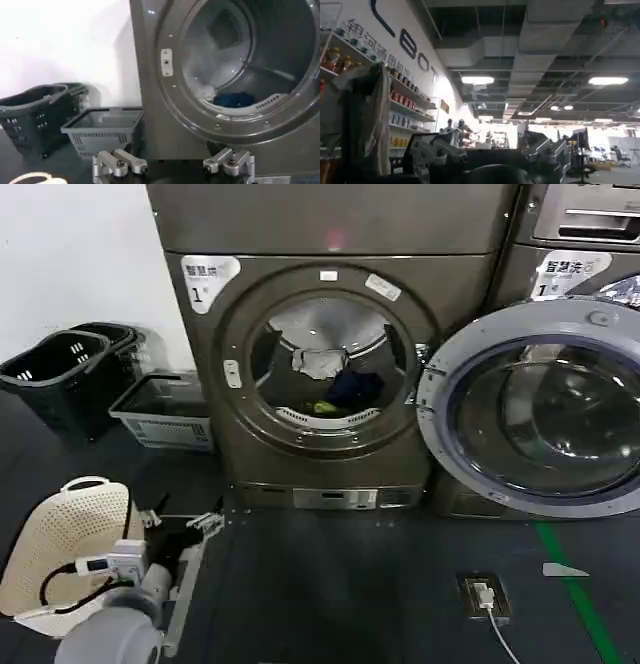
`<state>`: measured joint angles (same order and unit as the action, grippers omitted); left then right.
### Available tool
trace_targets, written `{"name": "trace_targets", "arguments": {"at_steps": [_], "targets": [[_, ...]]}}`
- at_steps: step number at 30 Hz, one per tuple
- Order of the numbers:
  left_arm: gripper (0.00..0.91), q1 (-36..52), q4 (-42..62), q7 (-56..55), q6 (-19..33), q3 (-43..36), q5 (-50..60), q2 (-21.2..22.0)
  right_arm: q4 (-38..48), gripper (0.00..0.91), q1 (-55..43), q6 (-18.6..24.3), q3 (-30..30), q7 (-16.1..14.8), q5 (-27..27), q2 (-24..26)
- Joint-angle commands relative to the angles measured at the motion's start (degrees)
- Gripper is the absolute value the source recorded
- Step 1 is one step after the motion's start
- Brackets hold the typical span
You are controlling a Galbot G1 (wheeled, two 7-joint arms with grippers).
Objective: Grasp the clothes from the dryer.
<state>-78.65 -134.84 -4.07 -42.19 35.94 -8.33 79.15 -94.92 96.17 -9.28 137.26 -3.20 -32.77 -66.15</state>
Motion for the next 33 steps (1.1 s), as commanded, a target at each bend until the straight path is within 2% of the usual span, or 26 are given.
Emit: {"name": "trace_targets", "arguments": {"at_steps": [1, 33], "targets": [[0.907, 0.0, 0.2, -1.4, -2.8, 0.2, -3.0, 0.0, 0.2, 0.907, 0.0, 0.2, 0.0, 0.0, 0.0, 0.0], [0.907, -0.2, 0.4, -1.0, -2.8, 0.1, -3.3, 0.5, 0.5, 0.907, -0.1, 0.9, 0.1, 0.5, 0.0, -0.4]]}}
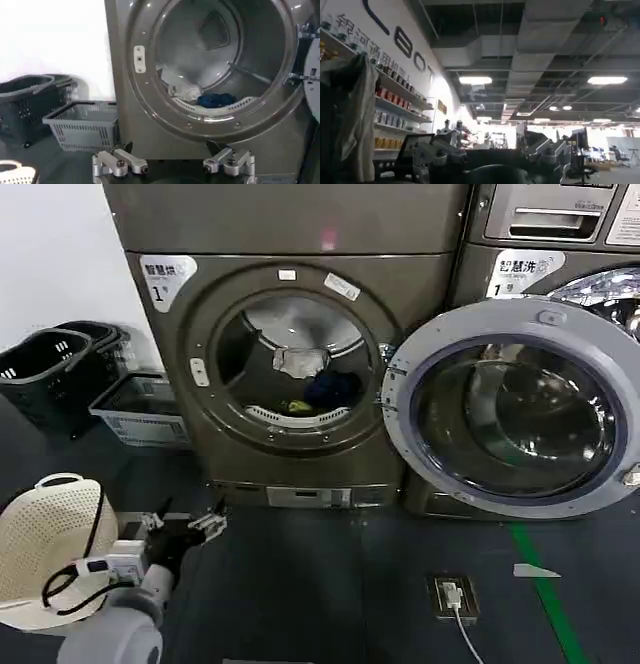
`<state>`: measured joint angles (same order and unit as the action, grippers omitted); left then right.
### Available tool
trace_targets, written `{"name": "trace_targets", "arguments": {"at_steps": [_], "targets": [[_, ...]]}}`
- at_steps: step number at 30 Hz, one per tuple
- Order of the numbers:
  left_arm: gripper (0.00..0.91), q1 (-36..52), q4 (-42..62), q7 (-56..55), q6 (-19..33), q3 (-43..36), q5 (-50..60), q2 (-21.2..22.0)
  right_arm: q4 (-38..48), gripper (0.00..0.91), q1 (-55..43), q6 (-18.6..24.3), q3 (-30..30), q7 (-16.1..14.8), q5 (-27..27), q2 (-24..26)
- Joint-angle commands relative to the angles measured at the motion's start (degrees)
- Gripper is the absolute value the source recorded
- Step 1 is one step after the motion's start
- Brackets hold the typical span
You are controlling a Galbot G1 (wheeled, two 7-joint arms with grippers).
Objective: Grasp the clothes from the dryer.
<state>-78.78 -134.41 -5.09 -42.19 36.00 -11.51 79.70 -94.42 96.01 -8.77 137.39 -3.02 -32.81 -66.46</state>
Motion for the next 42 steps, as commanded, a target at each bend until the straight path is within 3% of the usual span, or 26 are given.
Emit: {"name": "trace_targets", "arguments": {"at_steps": [1, 14, 42], "targets": [[0.907, -0.1, 0.0, 0.1, -2.8, 0.0, -0.1, -0.1, 0.0, 0.907, 0.1, 0.4, 0.0, 0.6, 0.0, -0.1], [0.907, -0.2, 0.0, 0.3, -2.8, 0.0, 0.1, -0.1, 0.7, 0.907, 0.1, 0.9, 0.6, 2.9, -2.5, 0.1], [0.907, 0.3, 0.3, 1.6, -2.8, -1.9, 1.3, 0.2, 1.0, 0.907, 0.4, 0.9, 0.9, 3.3, -3.1, 0.0]]}}
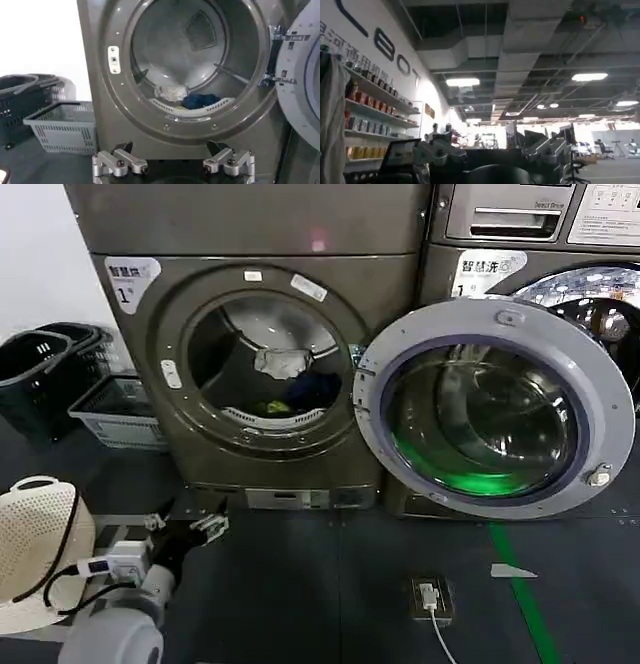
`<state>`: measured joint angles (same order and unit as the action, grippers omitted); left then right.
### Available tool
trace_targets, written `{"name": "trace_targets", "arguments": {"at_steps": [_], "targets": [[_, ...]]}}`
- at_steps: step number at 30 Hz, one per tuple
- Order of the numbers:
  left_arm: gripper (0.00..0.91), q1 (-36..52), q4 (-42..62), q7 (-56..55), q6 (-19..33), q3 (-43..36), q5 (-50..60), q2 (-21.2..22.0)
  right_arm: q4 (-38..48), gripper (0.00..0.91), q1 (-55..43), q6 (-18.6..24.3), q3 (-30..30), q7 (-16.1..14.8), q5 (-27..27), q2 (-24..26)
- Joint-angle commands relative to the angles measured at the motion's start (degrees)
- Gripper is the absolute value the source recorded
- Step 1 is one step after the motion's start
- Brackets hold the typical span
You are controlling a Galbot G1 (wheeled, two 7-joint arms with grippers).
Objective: Grasp the clothes from the dryer.
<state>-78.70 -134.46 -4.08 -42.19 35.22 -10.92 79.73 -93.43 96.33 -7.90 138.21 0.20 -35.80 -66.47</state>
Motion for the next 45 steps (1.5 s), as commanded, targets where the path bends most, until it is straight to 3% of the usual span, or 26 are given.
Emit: {"name": "trace_targets", "arguments": {"at_steps": [1, 45], "targets": [[0.907, 0.3, 0.5, 0.5, -2.8, -1.2, 0.7, 0.2, 0.0, 0.907, 0.1, 0.0, 0.2, 0.1, -0.2, 0.1], [0.907, 0.3, 1.5, 0.2, -2.8, -1.2, 1.1, 0.4, 0.3, 0.907, -0.4, 0.2, -0.3, 0.1, 0.1, -0.6]]}}
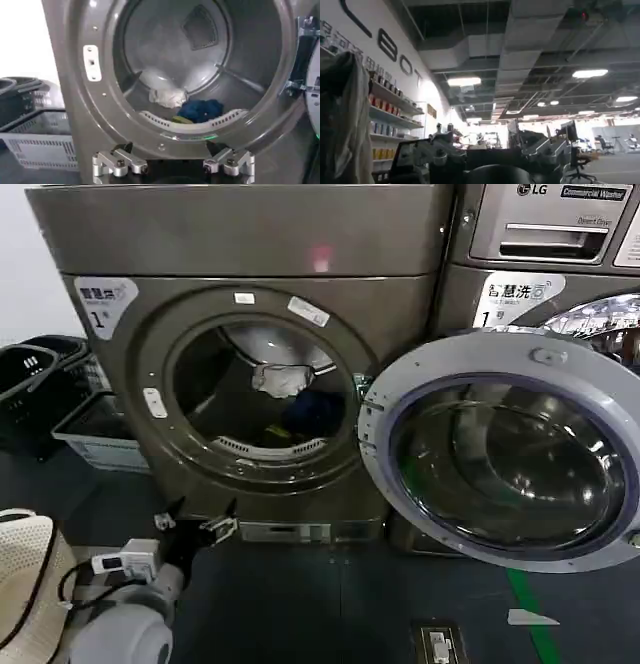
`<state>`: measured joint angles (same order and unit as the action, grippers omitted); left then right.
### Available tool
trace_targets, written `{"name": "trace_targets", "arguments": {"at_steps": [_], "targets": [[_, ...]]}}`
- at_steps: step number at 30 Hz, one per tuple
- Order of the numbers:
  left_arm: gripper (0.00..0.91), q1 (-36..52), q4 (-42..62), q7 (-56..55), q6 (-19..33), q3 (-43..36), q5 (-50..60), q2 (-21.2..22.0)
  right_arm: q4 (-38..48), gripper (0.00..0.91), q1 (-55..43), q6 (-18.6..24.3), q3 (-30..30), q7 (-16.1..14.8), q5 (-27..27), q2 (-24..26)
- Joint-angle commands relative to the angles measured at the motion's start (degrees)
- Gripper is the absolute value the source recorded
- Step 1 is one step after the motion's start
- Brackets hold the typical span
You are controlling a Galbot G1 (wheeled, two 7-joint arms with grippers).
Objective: Grasp the clothes from the dryer.
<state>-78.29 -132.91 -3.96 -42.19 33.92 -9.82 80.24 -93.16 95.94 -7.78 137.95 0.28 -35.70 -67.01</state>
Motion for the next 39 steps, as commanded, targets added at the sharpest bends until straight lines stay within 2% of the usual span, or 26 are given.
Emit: {"name": "trace_targets", "arguments": {"at_steps": [1, 39], "targets": [[0.907, -0.1, 0.0, 0.0, -2.8, 0.1, 0.0, -0.1, 0.0, 0.907, 0.0, 0.0, 0.0, 0.0, 0.0, -0.1], [0.907, 0.0, -0.1, 0.0, -2.8, 0.2, 0.3, -0.3, -0.3, 0.907, -0.2, 0.3, -0.8, 0.0, 0.1, -0.3]]}}
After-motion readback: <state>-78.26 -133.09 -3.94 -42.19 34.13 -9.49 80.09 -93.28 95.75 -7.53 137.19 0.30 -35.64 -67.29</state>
